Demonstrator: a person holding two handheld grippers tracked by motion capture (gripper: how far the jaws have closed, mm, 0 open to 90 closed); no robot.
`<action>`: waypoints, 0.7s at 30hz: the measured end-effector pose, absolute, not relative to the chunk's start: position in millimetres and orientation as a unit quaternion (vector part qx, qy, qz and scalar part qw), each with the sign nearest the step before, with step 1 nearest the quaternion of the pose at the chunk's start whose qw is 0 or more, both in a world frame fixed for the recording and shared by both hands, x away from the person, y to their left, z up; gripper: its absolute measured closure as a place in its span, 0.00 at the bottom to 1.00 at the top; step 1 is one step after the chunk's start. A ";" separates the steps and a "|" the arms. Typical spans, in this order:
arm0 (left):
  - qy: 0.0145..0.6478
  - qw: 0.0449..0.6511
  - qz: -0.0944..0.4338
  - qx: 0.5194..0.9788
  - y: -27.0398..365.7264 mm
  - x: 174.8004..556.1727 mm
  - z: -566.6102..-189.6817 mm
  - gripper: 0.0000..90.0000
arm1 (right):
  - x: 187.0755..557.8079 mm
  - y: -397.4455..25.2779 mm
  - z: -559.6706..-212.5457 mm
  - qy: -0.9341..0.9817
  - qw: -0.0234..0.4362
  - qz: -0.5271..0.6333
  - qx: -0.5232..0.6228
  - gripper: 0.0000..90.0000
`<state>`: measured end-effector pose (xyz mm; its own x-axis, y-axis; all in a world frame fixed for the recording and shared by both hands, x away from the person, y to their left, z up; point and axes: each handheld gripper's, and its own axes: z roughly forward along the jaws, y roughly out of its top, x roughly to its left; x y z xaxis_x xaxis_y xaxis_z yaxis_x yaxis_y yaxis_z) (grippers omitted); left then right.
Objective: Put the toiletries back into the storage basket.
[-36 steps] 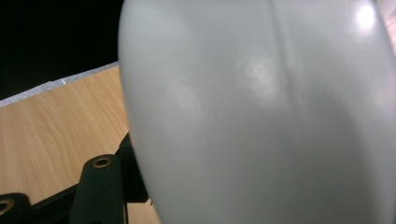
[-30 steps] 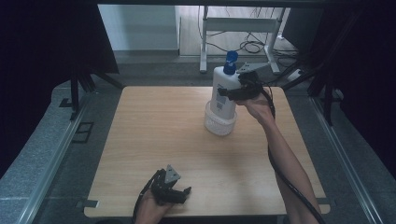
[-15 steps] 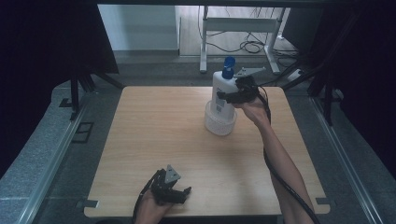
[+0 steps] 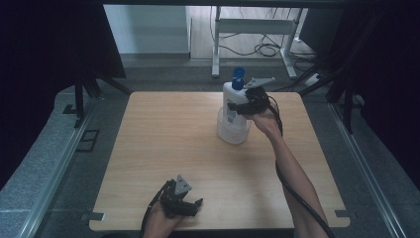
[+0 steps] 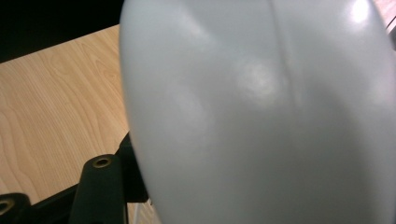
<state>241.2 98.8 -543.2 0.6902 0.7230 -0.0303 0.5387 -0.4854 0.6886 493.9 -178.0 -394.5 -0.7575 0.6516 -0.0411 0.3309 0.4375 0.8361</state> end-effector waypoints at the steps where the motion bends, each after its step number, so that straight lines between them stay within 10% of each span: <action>1: 0.371 0.346 0.133 0.851 98.8 241.1 -543.2 0.13 | 494.3 -178.1 -396.4 0.828 0.182 0.439 0.297 0.42; 21: 0.372 0.347 0.132 0.851 98.7 241.0 -543.2 0.14 | 500.3 -174.9 -424.9 0.832 0.174 0.430 0.305 0.42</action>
